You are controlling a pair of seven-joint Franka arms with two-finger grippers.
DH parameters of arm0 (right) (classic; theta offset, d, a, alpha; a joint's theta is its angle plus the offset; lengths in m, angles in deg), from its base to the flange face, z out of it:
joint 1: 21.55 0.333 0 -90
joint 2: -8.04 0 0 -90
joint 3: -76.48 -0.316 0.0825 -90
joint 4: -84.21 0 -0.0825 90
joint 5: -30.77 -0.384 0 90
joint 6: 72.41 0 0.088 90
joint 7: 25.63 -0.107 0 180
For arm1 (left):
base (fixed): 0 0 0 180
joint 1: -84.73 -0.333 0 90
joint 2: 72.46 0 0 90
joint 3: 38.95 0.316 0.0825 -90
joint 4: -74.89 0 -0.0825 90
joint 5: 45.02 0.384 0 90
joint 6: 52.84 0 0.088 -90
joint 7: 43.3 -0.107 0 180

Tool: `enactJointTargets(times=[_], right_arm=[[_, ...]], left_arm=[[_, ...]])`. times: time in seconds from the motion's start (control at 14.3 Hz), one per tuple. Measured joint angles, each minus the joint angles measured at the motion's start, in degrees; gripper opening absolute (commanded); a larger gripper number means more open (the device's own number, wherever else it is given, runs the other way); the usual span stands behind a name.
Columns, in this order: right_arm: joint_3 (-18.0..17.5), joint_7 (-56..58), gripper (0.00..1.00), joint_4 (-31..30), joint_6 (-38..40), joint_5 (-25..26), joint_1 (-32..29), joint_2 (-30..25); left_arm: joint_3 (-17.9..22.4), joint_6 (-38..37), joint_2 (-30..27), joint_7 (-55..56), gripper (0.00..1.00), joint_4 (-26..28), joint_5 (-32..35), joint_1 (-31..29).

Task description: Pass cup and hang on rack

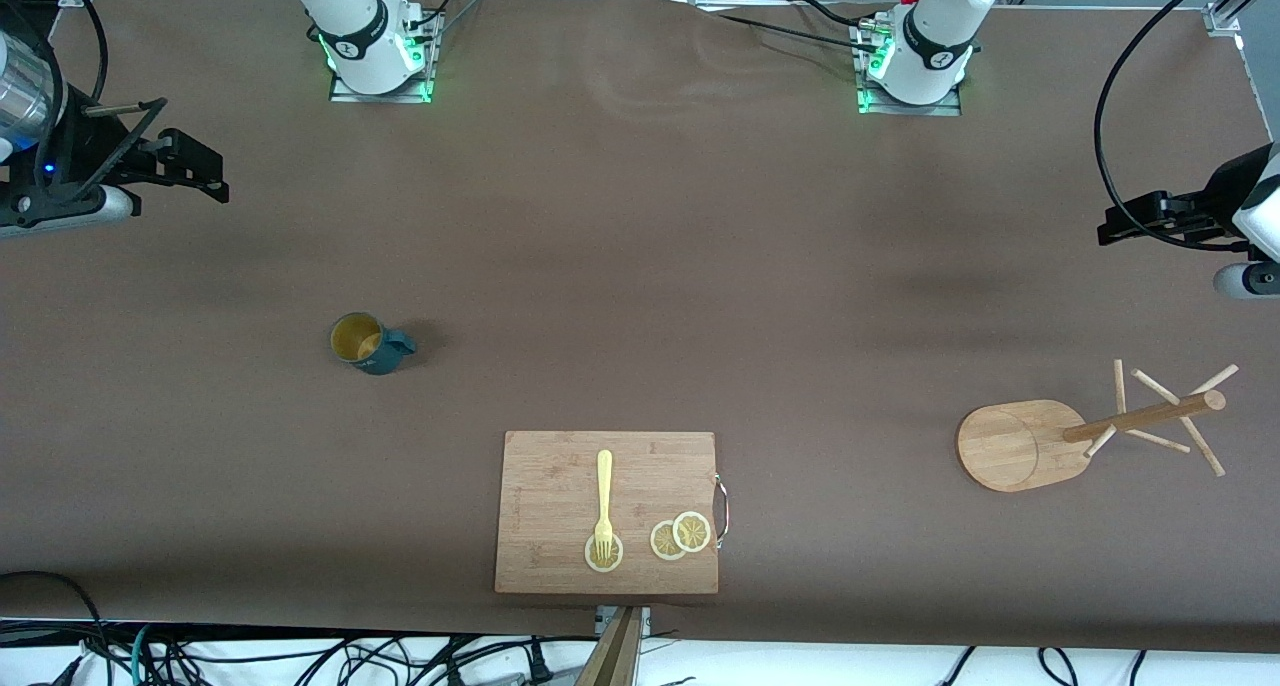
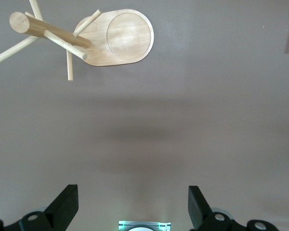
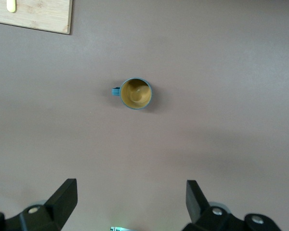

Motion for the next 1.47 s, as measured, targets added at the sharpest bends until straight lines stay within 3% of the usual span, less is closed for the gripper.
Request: enactJointTargets(times=[0.98,1.47], right_arm=[[-0.1,0.66,1.0,-0.91,0.46,0.46,0.05,2.94],[-0.08,0.67,1.0,-11.32,-10.58,0.47,0.01,3.71]], left_arm=[[0.0,-0.02,0.59,0.0,1.0,-0.93,0.0,0.0],[0.0,-0.49,0.62,0.0,1.0,-0.96,0.0,0.0]])
